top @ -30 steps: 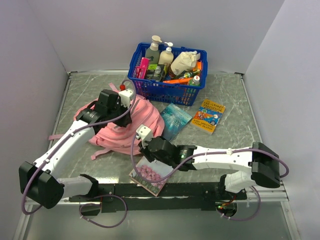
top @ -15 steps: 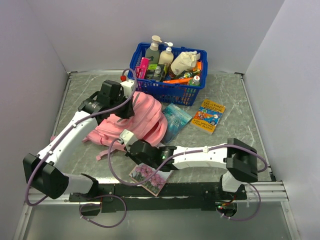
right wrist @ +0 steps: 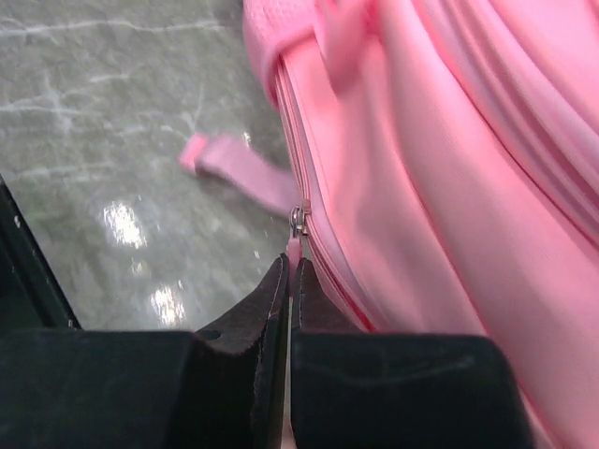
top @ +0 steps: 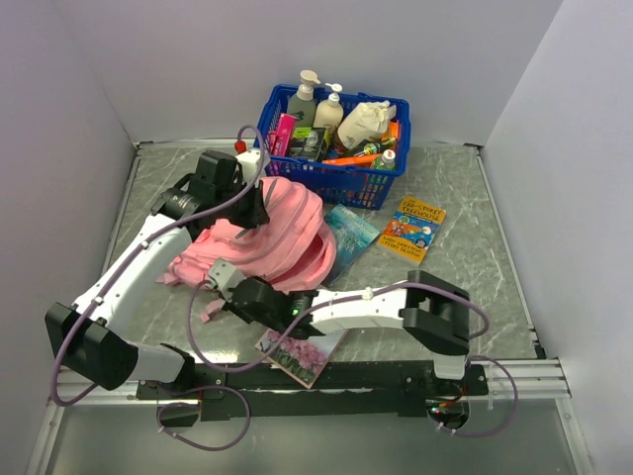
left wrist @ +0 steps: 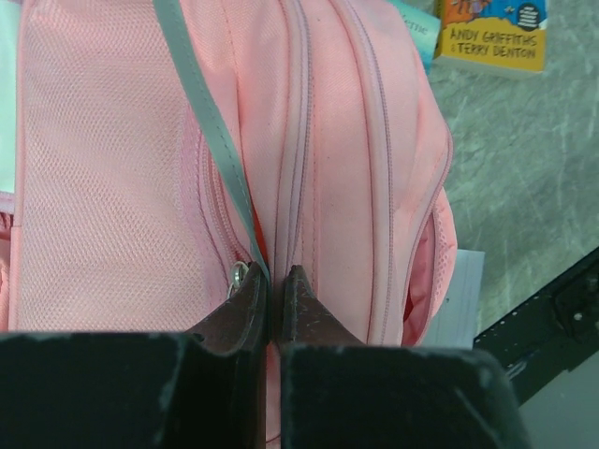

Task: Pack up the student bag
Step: Unzip the student bag at the center of the board.

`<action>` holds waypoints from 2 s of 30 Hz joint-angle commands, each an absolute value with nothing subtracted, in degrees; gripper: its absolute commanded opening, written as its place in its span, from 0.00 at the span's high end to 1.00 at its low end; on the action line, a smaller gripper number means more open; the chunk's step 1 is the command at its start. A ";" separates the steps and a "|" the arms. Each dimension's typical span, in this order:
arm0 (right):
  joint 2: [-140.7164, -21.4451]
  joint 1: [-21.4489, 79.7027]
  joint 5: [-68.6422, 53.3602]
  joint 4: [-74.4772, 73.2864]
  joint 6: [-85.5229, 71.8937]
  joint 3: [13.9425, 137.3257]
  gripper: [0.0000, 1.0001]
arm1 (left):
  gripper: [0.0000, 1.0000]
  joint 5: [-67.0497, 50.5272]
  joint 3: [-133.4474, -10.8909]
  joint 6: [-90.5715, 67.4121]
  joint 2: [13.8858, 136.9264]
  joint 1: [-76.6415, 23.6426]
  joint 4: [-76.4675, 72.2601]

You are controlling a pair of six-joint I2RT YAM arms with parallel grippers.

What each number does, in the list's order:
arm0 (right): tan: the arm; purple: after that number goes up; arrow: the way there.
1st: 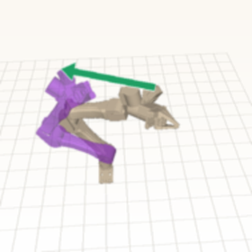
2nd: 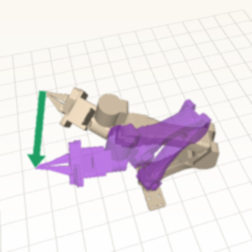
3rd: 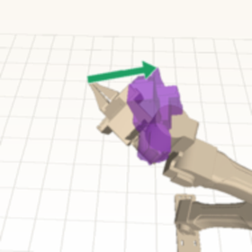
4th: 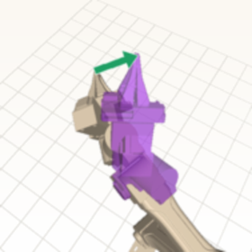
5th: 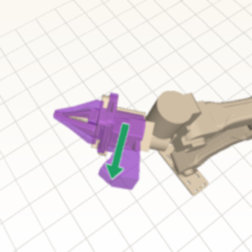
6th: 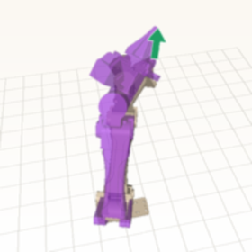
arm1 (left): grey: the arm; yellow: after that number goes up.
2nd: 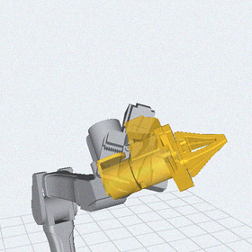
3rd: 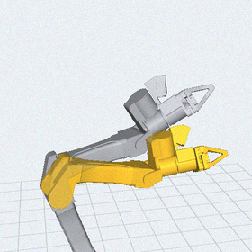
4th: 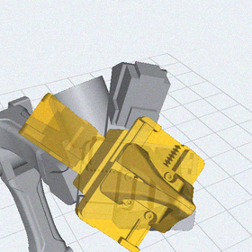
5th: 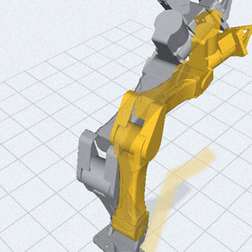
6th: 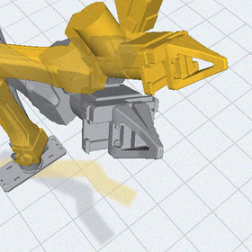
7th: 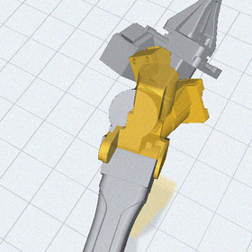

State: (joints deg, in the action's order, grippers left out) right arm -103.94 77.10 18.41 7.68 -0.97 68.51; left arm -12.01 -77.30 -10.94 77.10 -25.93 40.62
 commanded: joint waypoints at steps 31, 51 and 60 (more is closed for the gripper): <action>-47.91 55.64 2.28 -17.92 -41.81 28.05 0.09 | 0.99 -11.94 -64.94 6.85 62.49 -20.48 35.67; -48.77 45.88 -9.13 -6.24 -44.12 19.86 0.69 | 0.99 -16.00 -66.27 10.63 61.00 -19.16 38.32; -56.16 41.58 -15.82 -7.10 -44.39 21.00 0.50 | 0.99 -16.44 -66.18 10.90 60.38 -19.16 38.50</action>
